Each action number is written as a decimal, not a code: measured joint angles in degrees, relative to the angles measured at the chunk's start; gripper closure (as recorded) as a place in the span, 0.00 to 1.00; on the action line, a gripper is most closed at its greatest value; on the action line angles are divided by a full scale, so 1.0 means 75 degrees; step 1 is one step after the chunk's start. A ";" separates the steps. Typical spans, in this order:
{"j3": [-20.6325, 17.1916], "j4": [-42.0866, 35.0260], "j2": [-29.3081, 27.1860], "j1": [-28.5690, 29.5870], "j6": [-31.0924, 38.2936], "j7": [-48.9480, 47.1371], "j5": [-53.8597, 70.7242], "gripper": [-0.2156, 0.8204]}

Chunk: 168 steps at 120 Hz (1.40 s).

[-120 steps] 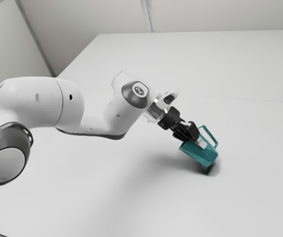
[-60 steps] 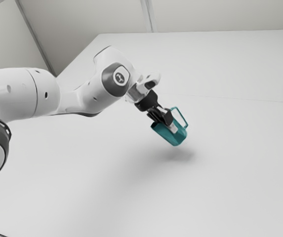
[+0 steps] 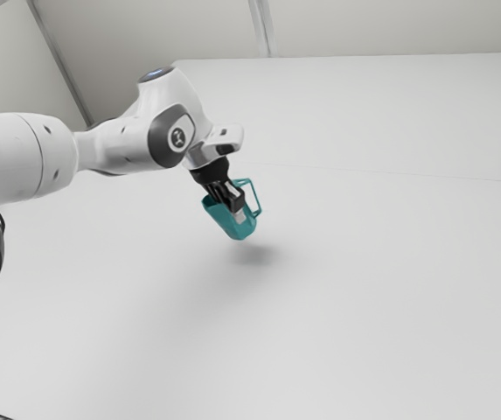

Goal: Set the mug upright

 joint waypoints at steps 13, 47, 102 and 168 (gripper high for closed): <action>-0.0004 0.0003 0.0063 0.0130 0.0000 -0.0102 0.0481 0.96; -0.0012 -0.0066 0.0359 0.0471 0.0000 -0.0300 0.1520 0.97; -0.0015 -0.0227 0.0595 0.0563 0.0689 -0.0709 0.2489 0.97; -0.0061 -0.0243 0.0913 0.0629 0.1405 -0.1013 0.2059 0.68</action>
